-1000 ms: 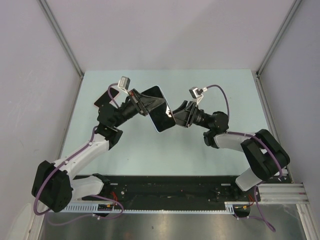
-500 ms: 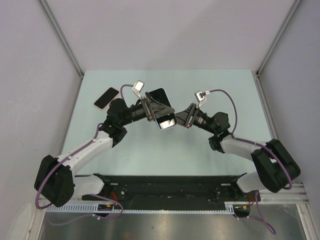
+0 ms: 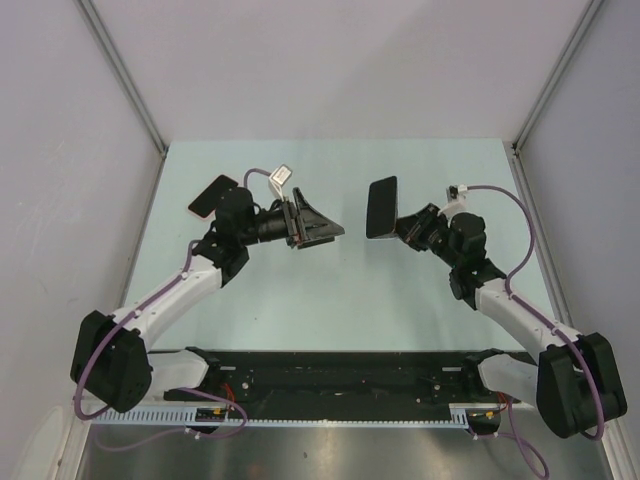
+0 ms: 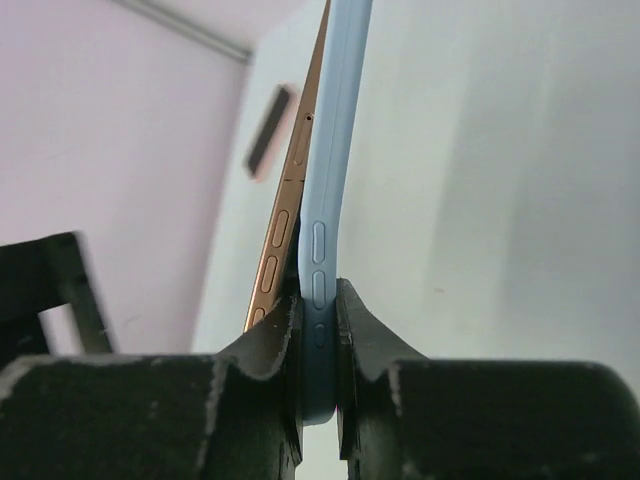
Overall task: Take the phone out of the phone case
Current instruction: Remove the phone case from the phone.
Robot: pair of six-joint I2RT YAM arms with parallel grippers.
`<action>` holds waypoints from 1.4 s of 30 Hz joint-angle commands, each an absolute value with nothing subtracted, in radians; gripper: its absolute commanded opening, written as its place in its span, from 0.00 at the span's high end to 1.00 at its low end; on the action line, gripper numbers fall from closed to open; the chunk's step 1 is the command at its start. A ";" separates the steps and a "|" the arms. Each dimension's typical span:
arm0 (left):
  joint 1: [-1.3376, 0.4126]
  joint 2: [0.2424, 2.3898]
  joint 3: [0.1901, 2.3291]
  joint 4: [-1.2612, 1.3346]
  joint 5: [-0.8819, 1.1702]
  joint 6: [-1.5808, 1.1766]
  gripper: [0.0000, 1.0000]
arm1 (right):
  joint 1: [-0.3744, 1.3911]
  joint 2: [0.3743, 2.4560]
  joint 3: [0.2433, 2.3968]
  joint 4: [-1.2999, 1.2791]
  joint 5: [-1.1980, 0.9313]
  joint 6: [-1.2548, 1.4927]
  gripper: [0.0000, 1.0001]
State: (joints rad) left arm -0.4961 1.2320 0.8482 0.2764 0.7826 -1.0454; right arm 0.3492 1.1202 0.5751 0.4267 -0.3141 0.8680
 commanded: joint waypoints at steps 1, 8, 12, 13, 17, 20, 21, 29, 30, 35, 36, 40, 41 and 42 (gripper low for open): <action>-0.488 1.242 0.897 0.270 0.834 -1.009 0.00 | 0.325 1.085 0.595 0.318 -0.213 0.753 1.00; -0.469 1.259 0.868 0.253 0.812 -0.980 0.00 | 0.337 1.129 0.604 0.209 -0.098 0.664 1.00; -0.474 1.319 0.836 0.236 0.784 -0.968 0.00 | 0.412 1.166 0.607 0.143 0.000 0.629 1.00; -0.482 1.330 0.828 0.236 0.775 -0.966 0.00 | 0.437 1.178 0.617 0.126 0.046 0.623 1.00; -0.518 1.388 0.795 0.230 0.726 -0.947 0.00 | 0.555 1.288 0.664 0.049 0.213 0.581 1.00; -0.545 1.427 0.788 0.210 0.696 -0.924 0.00 | 0.626 1.376 0.719 -0.006 0.290 0.558 1.00; -0.548 1.439 0.785 0.209 0.692 -0.920 0.00 | 0.638 1.396 0.730 -0.043 0.308 0.554 1.00; -0.551 1.433 0.764 0.173 0.657 -0.884 0.00 | 0.678 1.500 0.795 -0.120 0.298 0.488 0.98; -0.551 1.434 0.764 0.173 0.654 -0.882 0.00 | 0.678 1.505 0.801 -0.121 0.298 0.483 0.90; -0.551 1.453 0.765 0.173 0.652 -0.870 0.00 | 0.676 1.558 0.834 -0.120 0.305 0.468 0.87; -0.549 1.457 0.767 0.173 0.653 -0.868 0.00 | 0.680 1.565 0.844 -0.118 0.302 0.463 0.87; -0.551 1.453 0.759 0.172 0.649 -0.858 0.00 | 0.680 1.606 0.885 -0.106 0.285 0.457 0.85; -0.551 1.454 0.758 0.172 0.649 -0.856 0.00 | 0.680 1.624 0.891 -0.107 0.285 0.456 0.85; -0.551 1.456 0.758 0.172 0.649 -0.854 0.00 | 0.680 1.634 0.893 -0.103 0.282 0.454 0.84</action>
State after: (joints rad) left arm -0.5495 1.4540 0.7647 0.1638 0.6571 -0.8898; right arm 0.6765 1.5555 0.8608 -0.1215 0.2951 0.4744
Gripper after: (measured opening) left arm 0.996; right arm 0.165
